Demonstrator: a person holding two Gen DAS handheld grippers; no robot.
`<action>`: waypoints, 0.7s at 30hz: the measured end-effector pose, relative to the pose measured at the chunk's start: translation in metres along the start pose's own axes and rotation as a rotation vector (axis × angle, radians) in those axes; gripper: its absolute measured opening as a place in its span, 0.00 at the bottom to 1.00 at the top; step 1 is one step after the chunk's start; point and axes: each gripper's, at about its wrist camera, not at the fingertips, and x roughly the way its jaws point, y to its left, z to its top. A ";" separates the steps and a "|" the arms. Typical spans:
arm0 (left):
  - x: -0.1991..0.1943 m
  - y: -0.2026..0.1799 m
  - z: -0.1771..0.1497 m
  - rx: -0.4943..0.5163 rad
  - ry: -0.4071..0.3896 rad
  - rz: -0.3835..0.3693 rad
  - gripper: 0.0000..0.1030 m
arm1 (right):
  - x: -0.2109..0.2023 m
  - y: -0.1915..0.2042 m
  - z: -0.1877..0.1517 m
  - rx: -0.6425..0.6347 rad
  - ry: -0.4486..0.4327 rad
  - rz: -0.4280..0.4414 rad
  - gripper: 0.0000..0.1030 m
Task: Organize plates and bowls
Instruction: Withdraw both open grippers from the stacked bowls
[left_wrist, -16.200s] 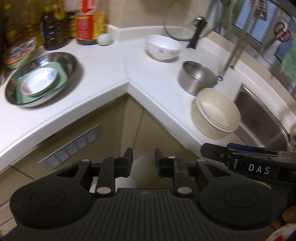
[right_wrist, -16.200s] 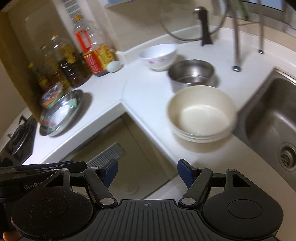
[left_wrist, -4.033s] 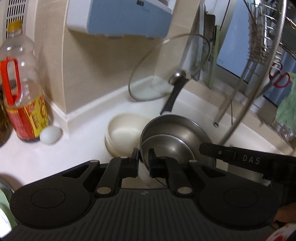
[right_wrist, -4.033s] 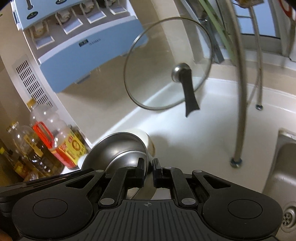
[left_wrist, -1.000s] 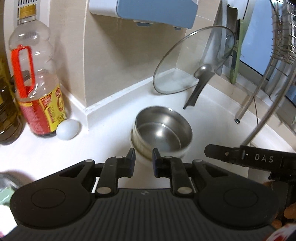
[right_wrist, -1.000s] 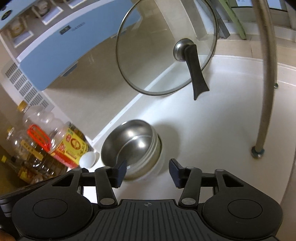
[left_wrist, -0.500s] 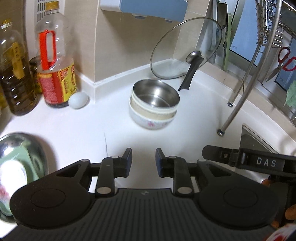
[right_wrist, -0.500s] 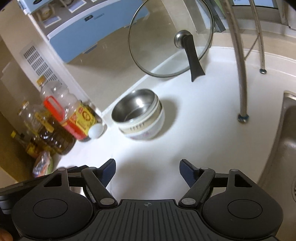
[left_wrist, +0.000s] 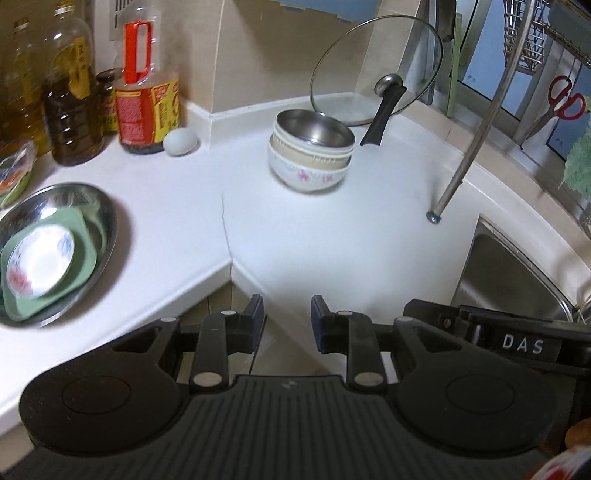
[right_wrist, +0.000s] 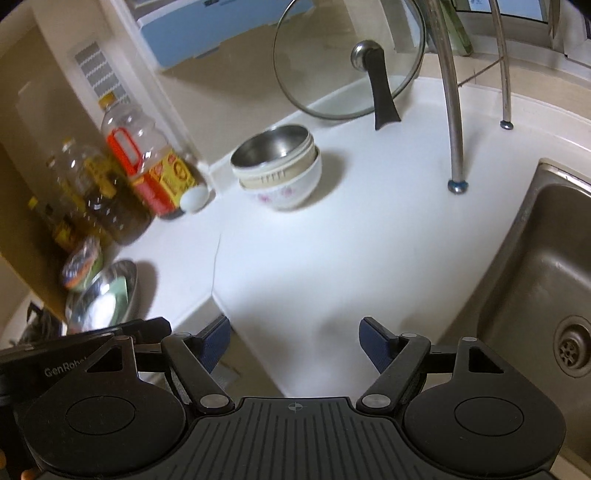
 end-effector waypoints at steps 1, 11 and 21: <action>-0.003 -0.001 -0.004 -0.001 0.000 0.004 0.24 | -0.002 0.001 -0.005 -0.008 0.002 -0.003 0.74; -0.027 -0.008 -0.036 -0.012 0.009 0.026 0.24 | -0.019 0.005 -0.034 -0.065 0.018 -0.018 0.74; -0.043 -0.011 -0.050 -0.022 0.003 0.047 0.24 | -0.031 0.010 -0.047 -0.096 0.020 -0.012 0.74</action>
